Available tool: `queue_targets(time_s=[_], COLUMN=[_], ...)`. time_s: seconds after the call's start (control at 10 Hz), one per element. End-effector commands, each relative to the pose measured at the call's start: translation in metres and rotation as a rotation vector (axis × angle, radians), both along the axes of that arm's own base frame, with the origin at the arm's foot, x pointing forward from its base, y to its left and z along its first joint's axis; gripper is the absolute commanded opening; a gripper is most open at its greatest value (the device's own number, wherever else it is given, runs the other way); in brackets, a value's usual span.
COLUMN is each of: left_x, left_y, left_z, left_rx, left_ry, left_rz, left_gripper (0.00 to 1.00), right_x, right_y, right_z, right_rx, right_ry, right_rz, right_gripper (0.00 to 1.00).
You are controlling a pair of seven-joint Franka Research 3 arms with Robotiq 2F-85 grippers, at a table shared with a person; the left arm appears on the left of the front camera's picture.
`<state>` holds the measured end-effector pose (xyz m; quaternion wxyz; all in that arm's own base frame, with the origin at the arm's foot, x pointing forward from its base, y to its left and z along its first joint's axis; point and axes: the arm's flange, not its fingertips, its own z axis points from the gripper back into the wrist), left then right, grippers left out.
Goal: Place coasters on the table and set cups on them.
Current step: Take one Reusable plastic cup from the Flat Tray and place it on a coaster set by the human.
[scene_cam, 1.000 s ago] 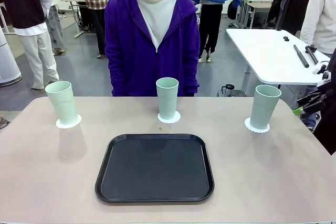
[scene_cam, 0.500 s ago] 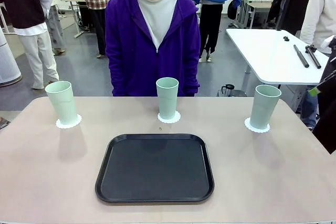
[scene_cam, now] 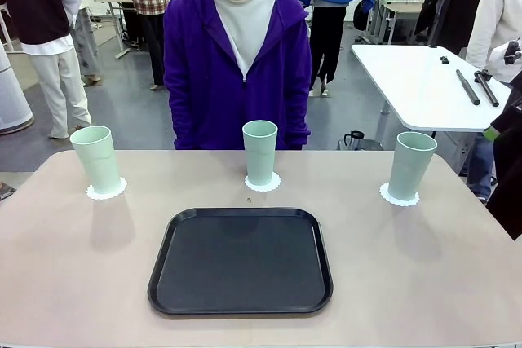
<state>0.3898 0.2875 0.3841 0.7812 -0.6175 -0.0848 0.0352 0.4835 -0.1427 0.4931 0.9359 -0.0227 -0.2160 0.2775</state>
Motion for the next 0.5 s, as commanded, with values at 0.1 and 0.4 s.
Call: queue_targets(time_s=[0.1,0.4], left_x=[-0.0021,-0.0021], left_y=[0.0001,0.0001], left_z=[0.0017,0.0017], left_rx=[-0.002,-0.002], left_ry=[-0.004,-0.004], left_rz=[0.002,0.002], left_gripper=[1.00,1.00], right_x=[0.0004,0.0004], right_y=[-0.0065,-0.0065], right_z=[-0.0034,-0.0034], right_rx=[0.012,0.012], right_ry=[-0.016,-0.016], right_rz=[0.018,0.018], right_gripper=[1.00,1.00])
